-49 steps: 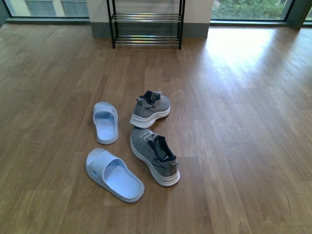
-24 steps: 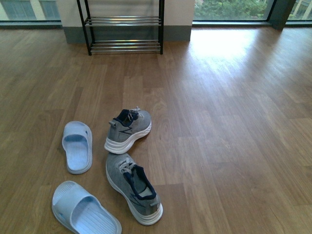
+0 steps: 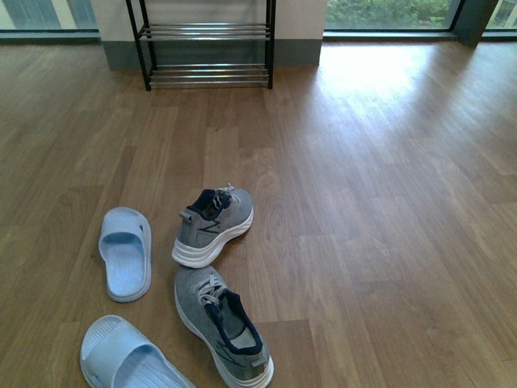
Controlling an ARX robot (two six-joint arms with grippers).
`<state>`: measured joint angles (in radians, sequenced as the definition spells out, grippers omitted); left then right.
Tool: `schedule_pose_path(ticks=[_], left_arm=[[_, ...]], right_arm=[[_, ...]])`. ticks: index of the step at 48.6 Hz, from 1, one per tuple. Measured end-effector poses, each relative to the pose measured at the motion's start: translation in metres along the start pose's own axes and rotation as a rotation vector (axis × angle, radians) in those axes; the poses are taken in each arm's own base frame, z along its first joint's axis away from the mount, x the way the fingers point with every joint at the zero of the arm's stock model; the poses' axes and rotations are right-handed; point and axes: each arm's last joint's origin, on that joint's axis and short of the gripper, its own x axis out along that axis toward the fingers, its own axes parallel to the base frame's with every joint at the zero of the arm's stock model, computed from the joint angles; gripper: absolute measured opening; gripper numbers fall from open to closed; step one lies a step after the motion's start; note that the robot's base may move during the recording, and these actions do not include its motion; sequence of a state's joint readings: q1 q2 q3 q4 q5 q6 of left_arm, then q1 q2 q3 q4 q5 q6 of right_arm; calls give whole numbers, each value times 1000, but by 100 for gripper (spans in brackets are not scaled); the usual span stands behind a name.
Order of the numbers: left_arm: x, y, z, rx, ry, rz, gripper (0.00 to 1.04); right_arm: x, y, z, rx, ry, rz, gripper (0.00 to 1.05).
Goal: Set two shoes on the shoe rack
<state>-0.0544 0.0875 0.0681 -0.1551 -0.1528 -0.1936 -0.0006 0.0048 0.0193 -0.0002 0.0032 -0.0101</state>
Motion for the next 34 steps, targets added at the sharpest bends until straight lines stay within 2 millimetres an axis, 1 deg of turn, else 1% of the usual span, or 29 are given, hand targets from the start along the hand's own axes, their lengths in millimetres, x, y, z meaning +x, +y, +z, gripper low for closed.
schedule_pose_path(ticks=[2,3,6,8,10,11,12,14,15,18,19,20,22,23,25,28,34], left_arm=[[2,-1,-2,-101,92,43,95],[5,-2,-3,-215,137,50,95],[14,-7,-2,-392,199,34,95],[19,-11,1,-438,217,16,95],[30,-18,8,-491,241,-17,95],[40,-23,13,-502,249,-31,95],[43,-25,14,-502,254,-36,95],[58,-34,18,-505,283,-72,95],[62,-35,19,-503,289,-75,95],[86,-47,19,-486,321,-74,95],[95,-50,17,-483,343,-80,95],[107,-55,13,-479,374,-81,95],[123,-62,4,-462,417,-64,95],[126,-63,1,-459,429,-61,95],[139,-68,-12,-456,483,-53,95],[154,-75,-25,-454,535,-49,95],[183,-90,-50,-482,629,-48,95]], right_arm=[[0,0,0,0,0,0,95],[0,0,0,0,0,1,95],[0,0,0,0,0,2,95],[0,0,0,0,0,1,95],[0,0,0,0,0,1,95],[0,0,0,0,0,1,95],[0,0,0,0,0,1,95],[0,0,0,0,0,2,95],[0,0,0,0,0,1,95],[0,0,0,0,0,2,95],[0,0,0,0,0,2,95],[0,0,0,0,0,1,95],[0,0,0,0,0,2,95],[0,0,0,0,0,2,95],[0,0,0,0,0,2,95],[0,0,0,0,0,2,95],[0,0,0,0,0,3,95]])
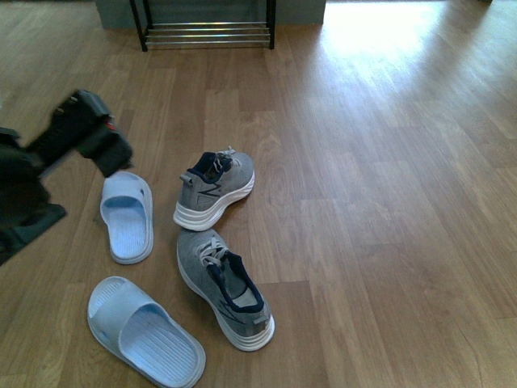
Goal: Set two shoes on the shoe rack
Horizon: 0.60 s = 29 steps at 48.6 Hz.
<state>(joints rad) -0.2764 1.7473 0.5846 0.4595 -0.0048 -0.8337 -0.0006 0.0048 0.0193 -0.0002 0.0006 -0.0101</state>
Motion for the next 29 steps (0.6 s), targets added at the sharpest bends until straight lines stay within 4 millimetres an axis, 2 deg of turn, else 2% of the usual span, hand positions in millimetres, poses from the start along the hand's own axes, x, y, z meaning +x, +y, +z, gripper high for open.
schedule_pose_path(ticks=[7,19,29], left_arm=[[41,0,-12,-33,101,16,95],[108,14,-36,-104,252,128,95],[165,24,-65,-130,388,229,95]], right_arm=[[0,0,0,0,0,0,95],[0,0,0,0,0,0,95],[0,0,0,0,0,0,95]])
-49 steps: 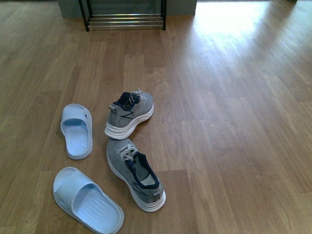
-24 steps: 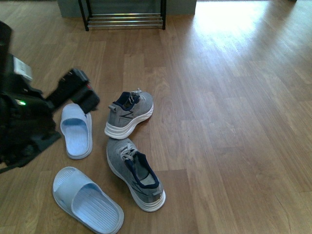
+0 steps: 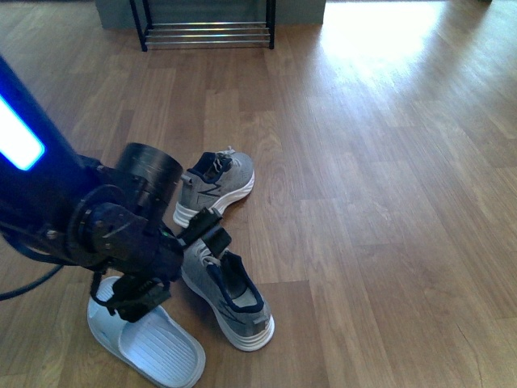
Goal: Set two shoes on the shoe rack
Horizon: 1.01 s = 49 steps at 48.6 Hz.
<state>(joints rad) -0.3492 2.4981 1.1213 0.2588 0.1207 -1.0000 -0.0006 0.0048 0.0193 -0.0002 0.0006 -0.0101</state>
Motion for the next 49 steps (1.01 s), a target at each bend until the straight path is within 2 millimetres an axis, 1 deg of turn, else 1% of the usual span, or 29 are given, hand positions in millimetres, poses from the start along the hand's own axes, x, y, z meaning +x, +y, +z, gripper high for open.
schedule_pose_path(ticks=[3,7,11,17,22,26,27,28,30,31,34,36,37,40,43,45,49], left_arm=[[23,-2,-5,10,50,30,95],[42,-7,-8,21,89,38,95],[55,-11,-8,32,104,46,95],[69,-12,-5,38,96,42,95],[90,-7,-4,46,102,68,95],[105,-1,-4,75,58,98,95],[108,0,-3,85,47,107,93],[111,1,-3,91,36,113,88],[113,2,-3,108,34,116,81],[114,2,-2,114,28,110,75],[114,1,-2,138,20,108,65],[114,0,-1,150,17,102,56],[114,0,-1,157,13,105,54],[113,1,-1,179,6,132,43],[113,2,-1,189,5,135,36],[113,2,-1,195,3,139,29],[113,2,-1,197,4,144,19]], right_arm=[[0,0,0,0,0,0,95],[0,0,0,0,0,0,95],[0,0,0,0,0,0,95],[0,0,0,0,0,0,95],[0,0,0,0,0,0,95],[0,0,0,0,0,0,95],[0,0,0,0,0,0,95],[0,0,0,0,0,0,95],[0,0,0,0,0,0,95],[0,0,0,0,0,0,95],[0,0,0,0,0,0,95],[0,0,0,0,0,0,95],[0,0,0,0,0,0,95],[0,0,0,0,0,0,95],[0,0,0,0,0,0,95],[0,0,0,0,0,0,95],[0,0,0,0,0,0,95]])
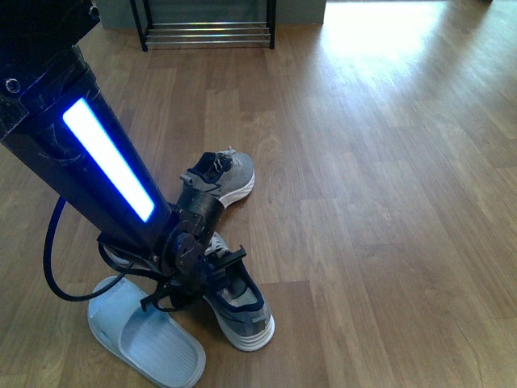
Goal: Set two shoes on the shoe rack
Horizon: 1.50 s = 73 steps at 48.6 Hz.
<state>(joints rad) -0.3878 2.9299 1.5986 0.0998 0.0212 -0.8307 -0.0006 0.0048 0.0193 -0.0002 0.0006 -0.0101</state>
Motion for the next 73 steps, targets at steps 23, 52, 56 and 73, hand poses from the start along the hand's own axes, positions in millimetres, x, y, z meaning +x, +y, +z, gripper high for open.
schedule_pose_path(ticks=[23,52,56,73], left_arm=[[0,1,0,4,-5,10,4],[0,1,0,4,-5,10,4],[0,1,0,4,-5,10,4],[0,1,0,4,-5,10,4]], right_arm=[[0,0,0,0,0,0,95],[0,0,0,0,0,0,95],[0,0,0,0,0,0,95],[0,0,0,0,0,0,95]])
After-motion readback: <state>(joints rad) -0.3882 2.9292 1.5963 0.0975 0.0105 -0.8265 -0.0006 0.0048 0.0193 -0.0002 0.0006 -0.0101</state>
